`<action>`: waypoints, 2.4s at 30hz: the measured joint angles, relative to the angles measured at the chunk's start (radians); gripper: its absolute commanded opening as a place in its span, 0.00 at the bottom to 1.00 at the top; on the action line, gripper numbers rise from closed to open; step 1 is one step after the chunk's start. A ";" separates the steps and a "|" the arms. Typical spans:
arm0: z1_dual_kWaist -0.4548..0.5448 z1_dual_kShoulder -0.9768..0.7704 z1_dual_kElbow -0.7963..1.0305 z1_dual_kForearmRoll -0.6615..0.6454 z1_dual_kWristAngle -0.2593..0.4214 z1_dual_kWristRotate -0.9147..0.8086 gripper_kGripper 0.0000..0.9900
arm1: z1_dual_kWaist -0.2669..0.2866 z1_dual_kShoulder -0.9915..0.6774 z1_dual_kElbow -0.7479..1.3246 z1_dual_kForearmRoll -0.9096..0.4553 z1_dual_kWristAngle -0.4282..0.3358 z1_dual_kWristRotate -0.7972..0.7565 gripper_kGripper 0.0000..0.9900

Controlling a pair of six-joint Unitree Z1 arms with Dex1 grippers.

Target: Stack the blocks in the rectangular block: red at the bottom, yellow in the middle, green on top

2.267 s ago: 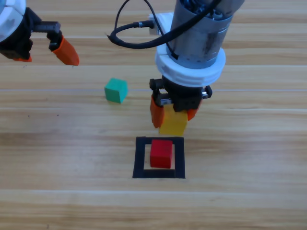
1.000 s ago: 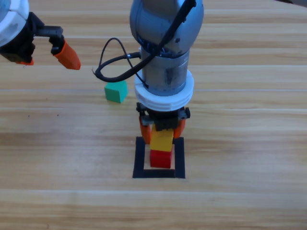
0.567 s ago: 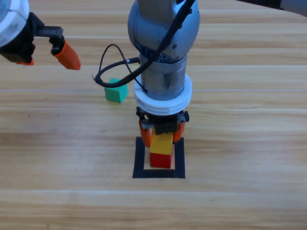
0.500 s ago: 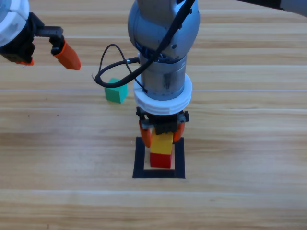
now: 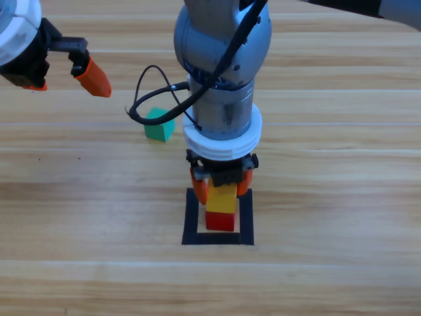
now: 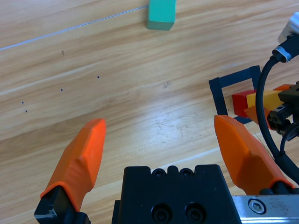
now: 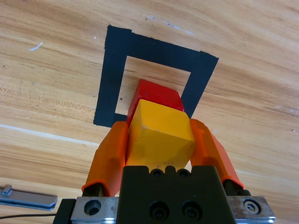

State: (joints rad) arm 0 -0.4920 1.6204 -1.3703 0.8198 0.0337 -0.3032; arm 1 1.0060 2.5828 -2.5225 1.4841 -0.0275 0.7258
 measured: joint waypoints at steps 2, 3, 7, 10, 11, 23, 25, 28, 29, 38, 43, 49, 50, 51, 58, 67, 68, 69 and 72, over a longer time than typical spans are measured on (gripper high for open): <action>0.000 0.000 0.000 0.000 0.000 0.000 1.00 | 0.000 0.003 -0.006 0.000 0.000 -0.002 0.31; 0.000 0.001 0.000 0.000 0.000 0.000 1.00 | 0.000 0.004 -0.007 0.000 0.000 -0.002 0.36; 0.000 0.005 0.000 -0.006 0.000 0.000 1.00 | 0.000 0.004 -0.007 0.000 0.000 -0.005 0.99; 0.000 0.007 0.000 -0.013 0.000 0.000 1.00 | 0.000 0.004 -0.007 0.001 -0.012 -0.005 1.00; 0.000 0.008 0.000 -0.013 0.000 0.000 1.00 | 0.000 0.004 -0.007 0.002 -0.020 -0.005 1.00; 0.000 0.008 0.000 -0.013 0.000 0.000 1.00 | 0.000 -0.041 -0.010 0.002 -0.045 -0.015 1.00; 0.000 0.008 0.000 -0.013 0.000 0.000 1.00 | 0.001 -0.101 -0.011 0.002 -0.058 -0.019 1.00; 0.000 0.008 0.000 -0.013 0.000 0.000 1.00 | 0.003 -0.198 -0.022 0.002 -0.090 -0.088 1.00; 0.000 0.008 0.000 -0.013 0.000 0.000 1.00 | 0.003 -0.242 -0.027 0.002 -0.097 -0.135 1.00; 0.001 0.229 -0.425 0.147 0.000 0.030 1.00 | -0.080 -0.614 0.379 -0.165 -0.024 -0.406 1.00; 0.001 0.435 -0.609 0.261 0.012 0.009 1.00 | -0.245 -0.765 0.938 -0.641 0.243 -0.581 1.00; -0.002 0.602 -0.617 0.261 0.056 -0.018 1.00 | -0.303 -0.871 1.090 -0.800 0.243 -0.706 1.00; -0.003 0.617 -0.623 0.261 0.061 -0.021 1.00 | -0.304 -0.881 1.126 -0.817 0.243 -0.742 1.00; -0.003 0.644 -0.635 0.261 0.070 -0.027 1.00 | -0.304 -0.896 1.169 -0.827 0.243 -0.793 1.00; -0.010 0.723 -0.715 0.264 0.084 -0.033 1.00 | -0.306 -1.015 1.303 -0.964 0.243 -0.794 1.00; -0.038 0.808 -0.827 0.326 0.083 -0.036 1.00 | -0.306 -1.026 1.343 -0.980 0.243 -0.794 1.00; -0.040 0.810 -0.827 0.326 0.084 -0.036 1.00 | -0.306 -1.026 1.344 -0.980 0.243 -0.794 1.00; -0.041 0.813 -0.827 0.326 0.083 -0.036 1.00 | -0.306 -1.026 1.346 -0.980 0.243 -0.794 1.00; -0.042 0.817 -0.827 0.332 0.084 -0.036 0.99 | -0.306 -1.026 1.347 -0.980 0.247 -0.794 1.00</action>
State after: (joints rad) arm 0 -0.5337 2.4375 -2.1970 1.1514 0.1172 -0.3393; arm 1 0.6996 1.5571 -1.1759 0.5043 0.2195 -0.0679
